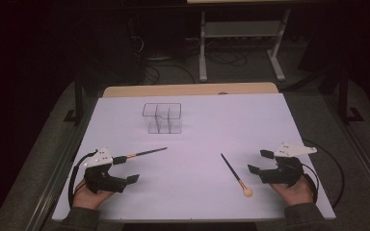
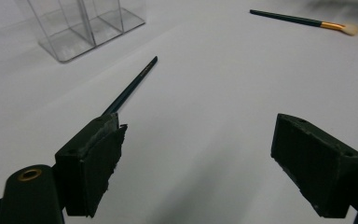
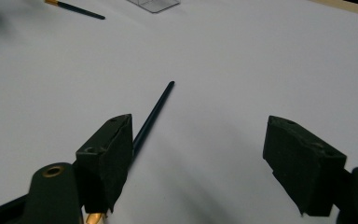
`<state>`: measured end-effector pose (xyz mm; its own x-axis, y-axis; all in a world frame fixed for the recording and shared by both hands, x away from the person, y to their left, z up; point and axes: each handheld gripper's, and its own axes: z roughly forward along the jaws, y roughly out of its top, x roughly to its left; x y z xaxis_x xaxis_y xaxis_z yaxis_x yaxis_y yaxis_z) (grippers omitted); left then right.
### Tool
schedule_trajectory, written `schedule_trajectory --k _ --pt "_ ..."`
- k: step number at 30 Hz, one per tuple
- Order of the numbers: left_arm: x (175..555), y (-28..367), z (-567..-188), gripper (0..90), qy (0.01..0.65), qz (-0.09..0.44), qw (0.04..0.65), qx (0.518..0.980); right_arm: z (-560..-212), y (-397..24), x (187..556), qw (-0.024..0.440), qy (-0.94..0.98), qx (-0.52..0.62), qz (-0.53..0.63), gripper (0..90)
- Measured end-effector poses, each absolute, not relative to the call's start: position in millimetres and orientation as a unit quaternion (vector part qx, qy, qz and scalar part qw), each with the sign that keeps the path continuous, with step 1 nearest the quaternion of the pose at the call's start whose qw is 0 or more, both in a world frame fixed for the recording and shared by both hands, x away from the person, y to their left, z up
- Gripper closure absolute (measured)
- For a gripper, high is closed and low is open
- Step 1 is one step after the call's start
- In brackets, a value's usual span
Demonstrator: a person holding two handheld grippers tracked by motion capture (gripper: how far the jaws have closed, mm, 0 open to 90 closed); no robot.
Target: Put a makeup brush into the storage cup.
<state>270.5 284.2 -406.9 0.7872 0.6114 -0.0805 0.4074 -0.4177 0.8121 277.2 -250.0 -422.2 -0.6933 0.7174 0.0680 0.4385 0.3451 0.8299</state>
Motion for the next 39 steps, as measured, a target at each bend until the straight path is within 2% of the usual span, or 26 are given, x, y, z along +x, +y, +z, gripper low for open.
schedule_trajectory --k 19,25,39 --pt "277.8 279.5 -402.7 15.4 0.296 0.101 0.443 0.840 -421.4 -258.1 275.0 0.149 0.797 0.364 0.459 22.1" --pt "279.6 284.4 -402.4 15.4 0.317 0.098 0.440 0.834 -422.2 -258.8 274.8 0.147 0.795 0.369 0.458 21.8" --pt "293.5 286.5 -386.6 17.2 0.313 0.085 0.422 0.847 -422.5 -258.5 276.9 0.153 0.799 0.368 0.451 21.5"
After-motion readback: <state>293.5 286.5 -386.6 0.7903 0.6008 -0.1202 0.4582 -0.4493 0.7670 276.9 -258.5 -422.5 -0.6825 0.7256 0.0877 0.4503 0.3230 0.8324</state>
